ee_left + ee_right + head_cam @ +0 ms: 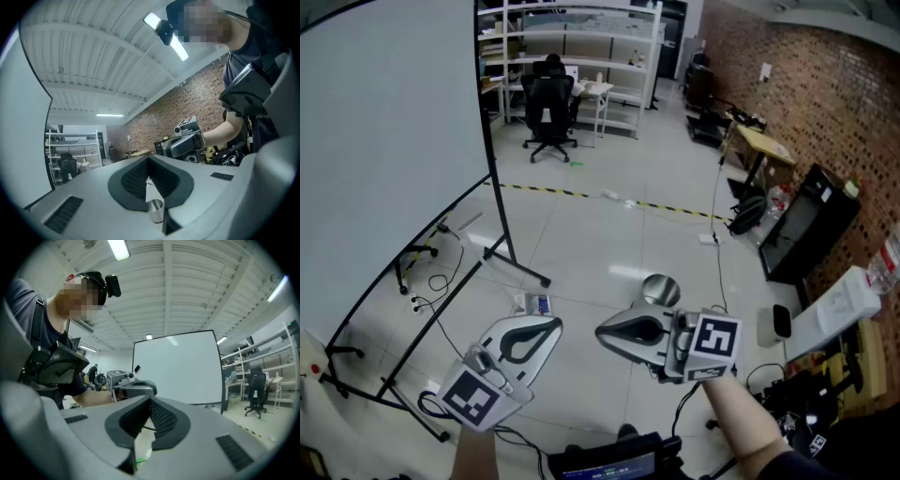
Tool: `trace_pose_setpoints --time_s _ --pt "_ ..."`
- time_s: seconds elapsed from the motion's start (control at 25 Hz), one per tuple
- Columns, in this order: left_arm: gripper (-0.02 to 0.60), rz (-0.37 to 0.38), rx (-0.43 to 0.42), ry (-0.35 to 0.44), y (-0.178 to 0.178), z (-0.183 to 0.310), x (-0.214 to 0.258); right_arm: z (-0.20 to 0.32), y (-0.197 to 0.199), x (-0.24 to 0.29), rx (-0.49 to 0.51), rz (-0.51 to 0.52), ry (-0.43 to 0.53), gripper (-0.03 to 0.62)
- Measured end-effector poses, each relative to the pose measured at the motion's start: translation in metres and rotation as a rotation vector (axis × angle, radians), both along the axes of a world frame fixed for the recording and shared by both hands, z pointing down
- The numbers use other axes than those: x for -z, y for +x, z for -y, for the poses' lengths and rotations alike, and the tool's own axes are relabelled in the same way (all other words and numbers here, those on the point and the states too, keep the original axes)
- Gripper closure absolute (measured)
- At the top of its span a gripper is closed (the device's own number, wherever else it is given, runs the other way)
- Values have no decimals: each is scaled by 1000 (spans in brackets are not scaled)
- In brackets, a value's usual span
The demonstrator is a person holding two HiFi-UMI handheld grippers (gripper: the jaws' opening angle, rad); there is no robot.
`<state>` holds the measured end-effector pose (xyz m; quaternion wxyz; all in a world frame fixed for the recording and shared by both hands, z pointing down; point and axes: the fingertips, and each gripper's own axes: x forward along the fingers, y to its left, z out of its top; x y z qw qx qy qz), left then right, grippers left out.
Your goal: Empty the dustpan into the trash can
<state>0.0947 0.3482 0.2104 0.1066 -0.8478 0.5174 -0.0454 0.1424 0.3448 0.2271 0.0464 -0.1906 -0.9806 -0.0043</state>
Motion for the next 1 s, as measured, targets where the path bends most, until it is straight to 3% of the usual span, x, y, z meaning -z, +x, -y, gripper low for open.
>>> trace_pose_setpoints --time_s 0.2,0.28,0.36,0.6,1.0 --pt "581 -54 -46 -86 1 27 -24 34 5 -14 3 -27 -22 586" --pt "581 -34 -64 -146 0 45 -35 56 3 -18 6 -24 -37 586" --pt "581 13 -30 -201 -5 65 -47 76 1 -21 17 -20 -42 586" --pt "581 -16 113 -185 -14 129 -46 143 -2 -23 73 14 -81 586" --pt "581 71 164 -245 -20 186 -55 196 -28 -27 203 14 -85 586"
